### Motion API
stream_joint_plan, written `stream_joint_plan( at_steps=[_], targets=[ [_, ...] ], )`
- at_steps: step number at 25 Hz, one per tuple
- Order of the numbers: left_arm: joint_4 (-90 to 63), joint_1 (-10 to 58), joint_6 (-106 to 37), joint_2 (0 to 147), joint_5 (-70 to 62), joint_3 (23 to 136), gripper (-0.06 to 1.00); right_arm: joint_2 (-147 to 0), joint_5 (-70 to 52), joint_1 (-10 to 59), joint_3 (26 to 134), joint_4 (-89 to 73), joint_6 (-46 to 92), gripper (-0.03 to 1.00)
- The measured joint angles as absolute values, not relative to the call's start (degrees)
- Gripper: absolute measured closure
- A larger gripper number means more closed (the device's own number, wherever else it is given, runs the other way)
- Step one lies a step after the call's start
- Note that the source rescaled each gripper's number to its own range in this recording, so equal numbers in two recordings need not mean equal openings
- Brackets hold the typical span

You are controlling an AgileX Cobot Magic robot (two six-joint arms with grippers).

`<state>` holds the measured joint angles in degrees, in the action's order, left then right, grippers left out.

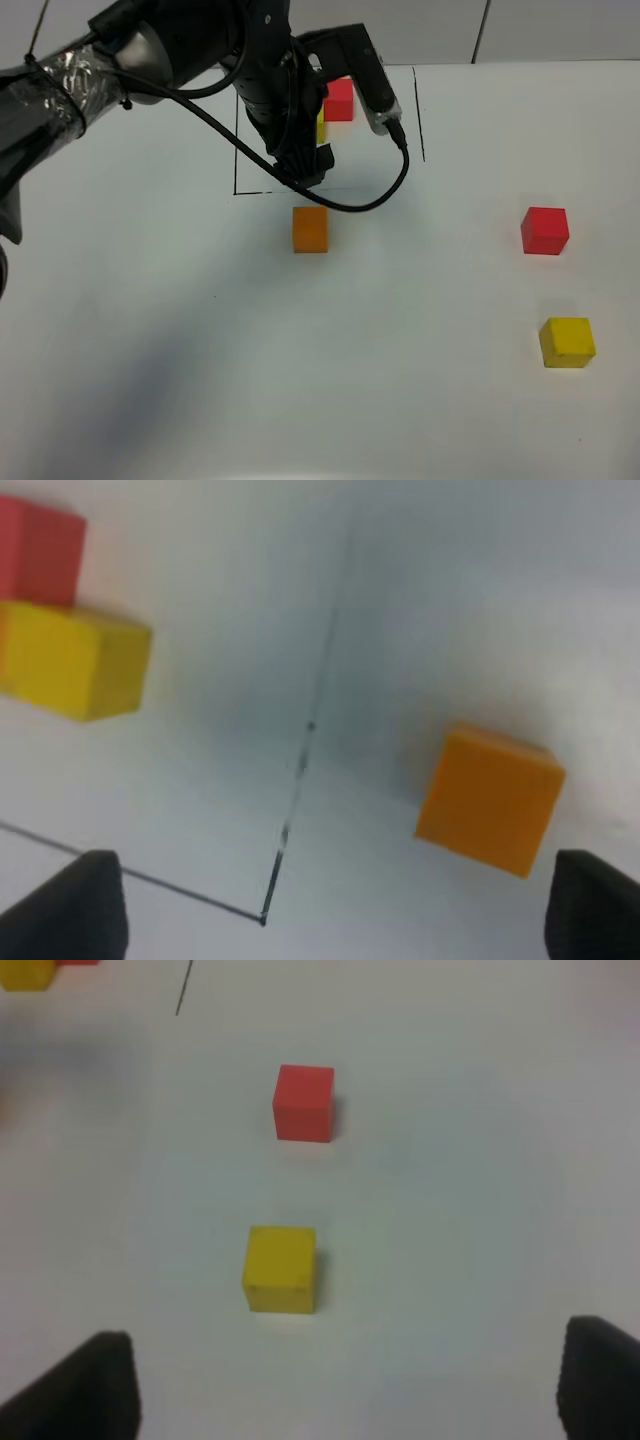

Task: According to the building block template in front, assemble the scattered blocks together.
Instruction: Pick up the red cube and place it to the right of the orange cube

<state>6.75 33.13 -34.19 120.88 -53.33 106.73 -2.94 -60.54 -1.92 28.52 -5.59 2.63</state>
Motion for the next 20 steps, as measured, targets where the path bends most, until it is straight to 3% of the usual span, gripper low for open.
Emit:
stream_joint_plan(
  at_steps=[7, 14, 20],
  targets=[
    [11.2, 27.4, -17.5, 117.9, -52.7, 106.6, -0.05, -2.9, -60.5, -1.9, 28.5, -5.6, 2.6, 0.18],
    [9.9, 18.7, -8.8, 114.4, -61.7, 106.4, -0.05, -2.9, -60.5, -1.9, 28.5, -5.6, 2.6, 0.18],
    [7.6, 12.4, -6.0, 106.3, -59.4, 97.4, -0.03, -2.9, -60.5, -1.9, 28.5, -5.6, 2.6, 0.18]
  ],
)
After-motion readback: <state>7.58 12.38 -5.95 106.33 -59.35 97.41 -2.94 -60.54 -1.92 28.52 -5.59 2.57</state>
